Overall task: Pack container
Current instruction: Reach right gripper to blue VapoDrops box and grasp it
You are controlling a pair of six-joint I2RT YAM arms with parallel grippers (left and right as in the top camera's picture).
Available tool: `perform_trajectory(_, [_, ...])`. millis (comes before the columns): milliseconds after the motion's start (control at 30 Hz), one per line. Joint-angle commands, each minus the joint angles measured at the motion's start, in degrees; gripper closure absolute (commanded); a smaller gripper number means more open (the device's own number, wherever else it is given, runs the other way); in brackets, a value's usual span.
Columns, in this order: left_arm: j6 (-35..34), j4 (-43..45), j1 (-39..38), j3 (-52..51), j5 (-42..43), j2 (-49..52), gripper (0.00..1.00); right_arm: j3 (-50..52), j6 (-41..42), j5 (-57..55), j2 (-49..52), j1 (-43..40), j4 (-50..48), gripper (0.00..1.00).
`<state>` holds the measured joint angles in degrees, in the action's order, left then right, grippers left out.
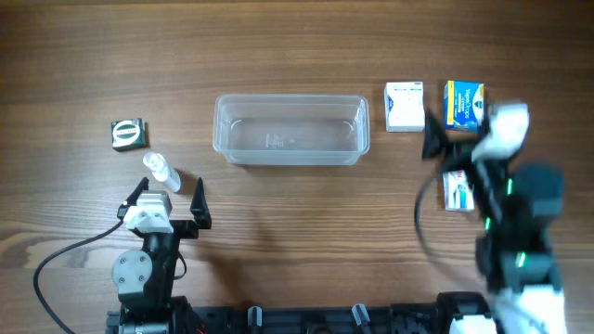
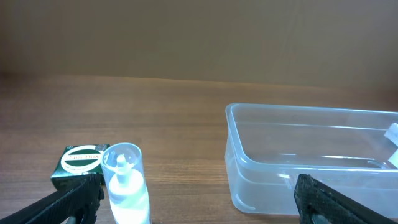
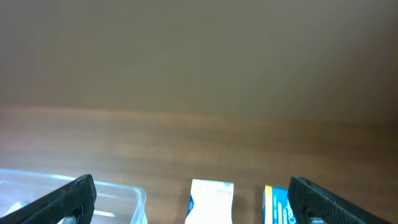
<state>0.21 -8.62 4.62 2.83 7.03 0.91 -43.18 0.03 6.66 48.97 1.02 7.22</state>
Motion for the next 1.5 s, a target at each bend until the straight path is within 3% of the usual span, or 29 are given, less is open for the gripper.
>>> perform_trajectory(0, [1.1,0.0,0.4,-0.3,0.9,0.0,0.00,-13.1,-4.4,0.8,13.5,0.0,5.0,0.00])
perform_trajectory(167, [1.1,0.1,0.4,-0.3,0.9,0.0,0.00,-24.5,-18.5,-2.2,27.3,-1.1,9.4,0.00])
perform_trajectory(300, [1.1,0.1,0.4,-0.3,0.9,0.0,0.00,-24.9,-24.4,-2.8,31.3,-1.4,10.3,0.00])
perform_trajectory(367, [1.1,0.0,0.4,-0.3,0.9,0.0,0.00,-24.9,-23.8,-3.1,32.4,-2.0,11.5,0.00])
perform_trajectory(533, [1.1,0.0,0.4,-0.3,0.9,0.0,0.00,-24.9,-13.0,-0.4,34.9,-8.3,11.8,0.00])
perform_trajectory(833, [1.1,0.1,0.4,-0.3,0.9,0.0,0.00,-24.9,-14.2,11.6,45.3,-18.1,13.9,0.00])
perform_trajectory(1333, [1.1,0.1,0.4,-0.3,0.9,0.0,0.00,-24.9,-18.3,9.2,57.3,-18.2,9.0,0.00])
perform_trajectory(1467, [1.1,0.1,0.4,-0.3,0.9,0.0,0.00,-24.9,-19.6,3.8,58.8,-18.3,6.4,0.00])
